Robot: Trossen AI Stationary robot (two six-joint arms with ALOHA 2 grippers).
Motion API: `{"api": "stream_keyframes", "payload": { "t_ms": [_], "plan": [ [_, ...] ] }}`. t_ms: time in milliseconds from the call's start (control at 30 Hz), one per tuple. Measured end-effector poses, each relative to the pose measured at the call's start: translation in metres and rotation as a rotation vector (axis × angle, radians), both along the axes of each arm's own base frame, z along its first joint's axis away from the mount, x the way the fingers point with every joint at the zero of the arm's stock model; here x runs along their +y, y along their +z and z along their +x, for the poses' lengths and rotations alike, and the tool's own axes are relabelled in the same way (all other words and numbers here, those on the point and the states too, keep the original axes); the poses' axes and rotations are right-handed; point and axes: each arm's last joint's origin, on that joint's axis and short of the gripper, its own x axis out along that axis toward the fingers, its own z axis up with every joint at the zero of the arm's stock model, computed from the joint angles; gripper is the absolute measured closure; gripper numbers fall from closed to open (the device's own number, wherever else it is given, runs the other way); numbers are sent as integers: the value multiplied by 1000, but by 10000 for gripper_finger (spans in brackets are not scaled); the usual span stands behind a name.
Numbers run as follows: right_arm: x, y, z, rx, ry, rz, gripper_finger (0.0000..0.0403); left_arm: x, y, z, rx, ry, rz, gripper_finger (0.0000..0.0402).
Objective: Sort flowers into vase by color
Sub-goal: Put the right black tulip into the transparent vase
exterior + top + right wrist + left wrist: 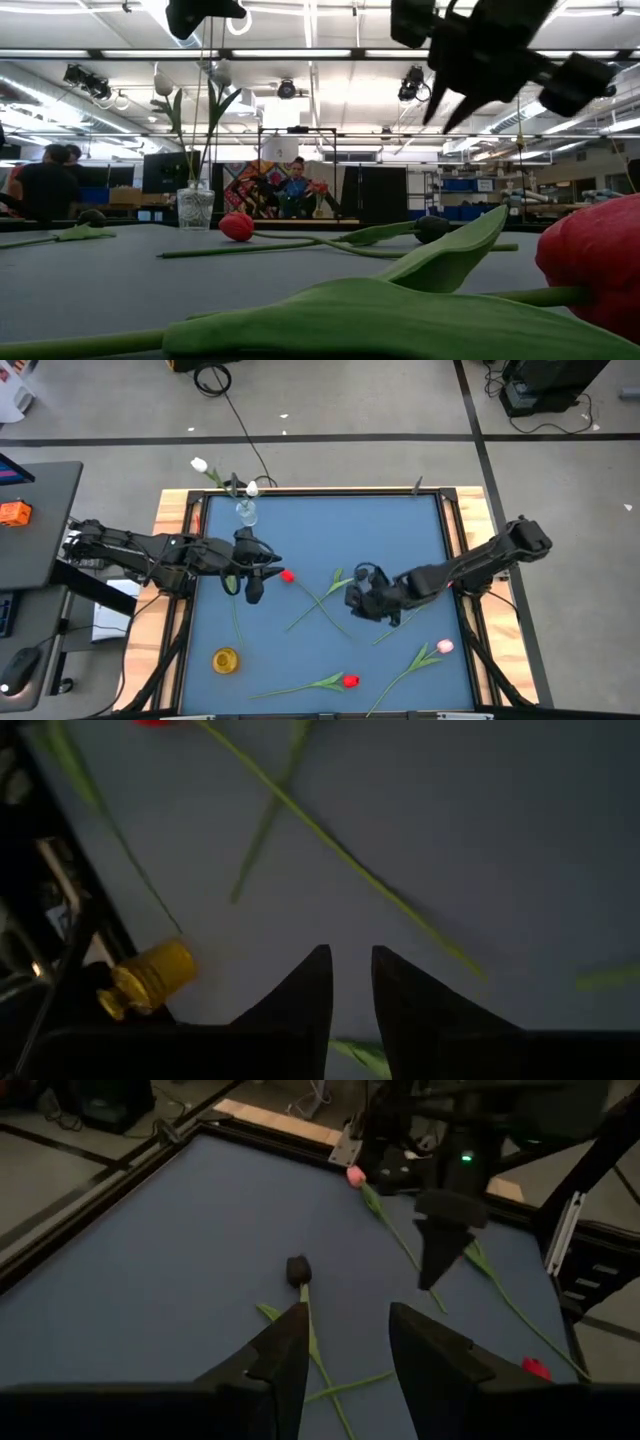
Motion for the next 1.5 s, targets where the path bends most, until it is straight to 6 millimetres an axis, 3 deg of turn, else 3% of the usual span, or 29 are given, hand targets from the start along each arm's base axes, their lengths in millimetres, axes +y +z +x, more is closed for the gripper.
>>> {"api": "stream_keyframes", "payload": {
  "t_ms": [267, 500, 633, 767, 1100, 1267, 1500],
  "plan": [
    [37, -24, -1, 80, -60, 117, 319, -1, -3, -1, 31, -37, -15, 256],
    [33, -57, 29, 19, -123, 137, 319, -1, -5, -3, 64, -50, -11, 256],
    [20, -68, 34, 73, -157, 124, 318, -2, -10, -6, 120, -88, -23, 256],
    [0, -64, 37, 74, -197, 90, 310, -1, -14, -9, 180, -83, -25, 256],
    [-46, -58, 36, 134, -193, 19, 246, -1, -17, -11, 215, -75, -31, 256],
    [-60, -54, 43, 75, -133, 1, 219, 0, -17, -11, 216, -73, -31, 256],
    [-72, -53, 42, 82, -139, -28, 217, 6, -16, -12, 207, -36, -52, 256]
  ]
}}
